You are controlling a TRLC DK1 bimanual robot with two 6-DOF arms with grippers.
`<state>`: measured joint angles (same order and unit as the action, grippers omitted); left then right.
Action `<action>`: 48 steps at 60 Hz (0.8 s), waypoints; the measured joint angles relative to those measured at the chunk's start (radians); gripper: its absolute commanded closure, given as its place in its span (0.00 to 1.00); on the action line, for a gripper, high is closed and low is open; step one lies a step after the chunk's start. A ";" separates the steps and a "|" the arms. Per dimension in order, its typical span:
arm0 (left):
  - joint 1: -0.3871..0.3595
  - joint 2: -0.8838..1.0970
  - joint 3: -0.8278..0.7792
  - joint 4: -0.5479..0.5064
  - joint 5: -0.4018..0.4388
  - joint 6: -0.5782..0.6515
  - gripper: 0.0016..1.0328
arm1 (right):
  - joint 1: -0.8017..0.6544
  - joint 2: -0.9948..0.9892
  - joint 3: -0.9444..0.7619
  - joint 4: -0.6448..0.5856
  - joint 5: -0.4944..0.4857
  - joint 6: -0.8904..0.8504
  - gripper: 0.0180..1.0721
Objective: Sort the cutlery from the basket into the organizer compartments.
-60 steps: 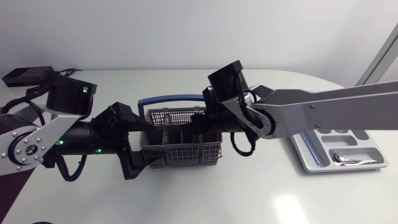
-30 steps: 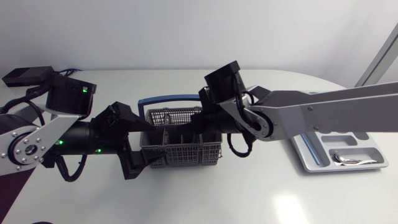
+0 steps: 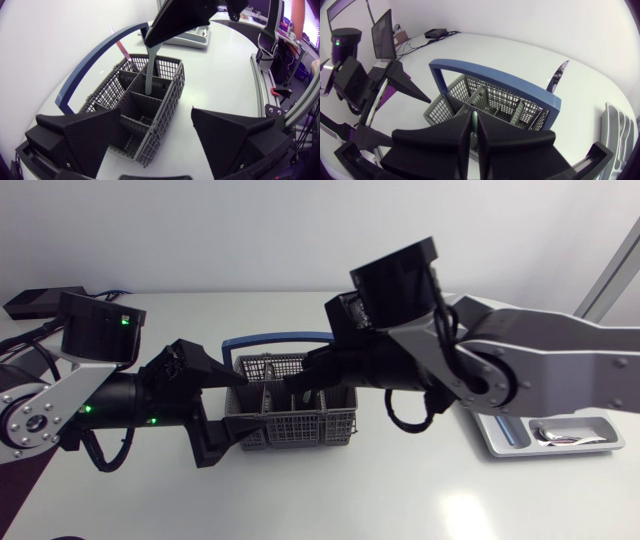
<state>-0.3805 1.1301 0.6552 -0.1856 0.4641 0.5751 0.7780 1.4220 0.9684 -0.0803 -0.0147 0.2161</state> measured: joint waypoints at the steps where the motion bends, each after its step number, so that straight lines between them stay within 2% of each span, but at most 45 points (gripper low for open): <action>1: 0.000 0.000 0.000 0.000 0.000 0.000 0.06 | 0.000 -0.016 0.000 -0.014 -0.010 0.000 0.95; 12: 0.000 -0.023 0.000 -0.026 0.000 -0.002 0.05 | -0.013 -0.109 0.016 -0.139 -0.098 -0.004 0.95; 21: 0.000 -0.046 0.000 -0.053 0.000 -0.004 0.05 | -0.081 -0.185 0.054 -0.241 -0.178 -0.003 0.95; 39: -0.001 -0.077 0.002 -0.095 -0.001 -0.004 0.05 | -0.273 -0.388 0.056 -0.375 -0.233 -0.003 0.95; 48: -0.002 -0.077 0.003 -0.107 -0.001 -0.004 0.05 | -0.441 -0.478 0.030 -0.452 -0.286 -0.027 0.95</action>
<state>-0.3828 1.0531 0.6582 -0.2924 0.4633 0.5713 0.3374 0.9440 0.9985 -0.5320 -0.3012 0.1894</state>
